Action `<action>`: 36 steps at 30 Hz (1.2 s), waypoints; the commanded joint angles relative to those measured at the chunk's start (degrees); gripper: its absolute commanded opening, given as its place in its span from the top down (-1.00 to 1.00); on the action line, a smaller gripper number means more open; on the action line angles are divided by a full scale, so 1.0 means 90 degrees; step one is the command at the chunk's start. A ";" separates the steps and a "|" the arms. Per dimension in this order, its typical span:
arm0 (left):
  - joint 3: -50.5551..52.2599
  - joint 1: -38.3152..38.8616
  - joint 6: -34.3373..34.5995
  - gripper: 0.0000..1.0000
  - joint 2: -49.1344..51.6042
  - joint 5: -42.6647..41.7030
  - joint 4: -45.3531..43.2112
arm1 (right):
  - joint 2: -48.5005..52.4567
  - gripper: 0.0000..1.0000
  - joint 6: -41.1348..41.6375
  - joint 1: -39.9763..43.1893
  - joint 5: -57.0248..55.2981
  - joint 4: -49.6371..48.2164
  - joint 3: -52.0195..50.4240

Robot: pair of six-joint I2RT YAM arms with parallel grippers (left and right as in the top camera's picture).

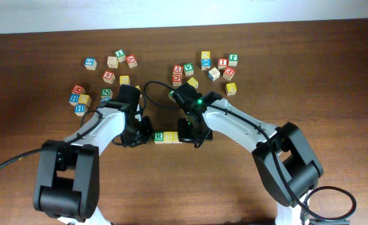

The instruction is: Spell out RSS

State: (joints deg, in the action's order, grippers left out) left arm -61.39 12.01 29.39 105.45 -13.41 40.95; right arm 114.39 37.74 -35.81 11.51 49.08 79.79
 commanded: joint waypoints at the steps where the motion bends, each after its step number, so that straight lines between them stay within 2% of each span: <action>1: -0.0240 -0.0282 -0.0085 0.61 0.0041 0.0163 0.0206 | -0.0015 0.90 -0.0005 0.0114 -0.0476 0.0340 0.0491; 4: -0.0316 -0.0435 -0.0085 0.62 -0.0046 0.0294 0.0372 | -0.0053 0.90 -0.0158 0.0214 -0.0486 0.0590 0.0731; 11: -0.0330 -0.0845 -0.0085 0.62 -0.0724 0.1365 0.0770 | -0.0328 0.92 -0.0503 0.0529 -0.0527 0.1268 0.1426; 14: -0.0367 -0.1190 -0.0083 0.54 -0.1226 0.1814 0.0767 | -0.0634 0.91 -0.0512 0.0755 -0.0784 0.1513 0.1698; 17: -0.0425 -0.1574 -0.0083 -0.03 -0.1637 0.2016 0.0765 | -0.1044 0.91 -0.0675 0.0945 -0.1044 0.1698 0.1809; 20: -0.0425 -0.2069 -0.0080 -0.88 -0.1965 0.2157 0.0770 | -0.1630 0.84 -0.0695 0.1066 -0.1445 0.2045 0.1809; 21: -0.0425 -0.2234 -0.0075 -0.98 -0.2008 0.2127 0.0767 | -0.1819 0.82 -0.0695 0.1066 -0.1632 0.2200 0.1809; 22: -0.0425 -0.2382 -0.0075 -0.98 -0.2018 0.2110 0.0767 | -0.2006 0.78 -0.0692 0.1066 -0.1812 0.2363 0.1809; 31: -0.0423 -0.2897 -0.0078 -0.98 -0.2018 0.2115 0.0867 | -0.3908 0.31 -0.0639 0.1059 -0.2193 0.3866 0.1508; 34: -0.0423 -0.2895 -0.0078 -0.98 -0.2018 0.2113 0.0867 | -0.4753 -0.04 -0.0483 0.1059 -0.2135 0.3983 0.1018; 35: -0.0423 -0.2895 -0.0078 -0.98 -0.2018 0.2113 0.0865 | -0.5032 -0.22 -0.0471 0.1059 -0.2055 0.3978 0.0850; 36: -0.0423 -0.2895 -0.0078 -0.98 -0.2018 0.2113 0.0865 | -0.5323 -0.66 -0.0474 0.1059 -0.1957 0.3980 0.0687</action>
State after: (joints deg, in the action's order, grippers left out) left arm -64.12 -13.80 28.77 88.25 4.97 48.66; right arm 72.58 32.25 -26.24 -6.66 84.73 89.82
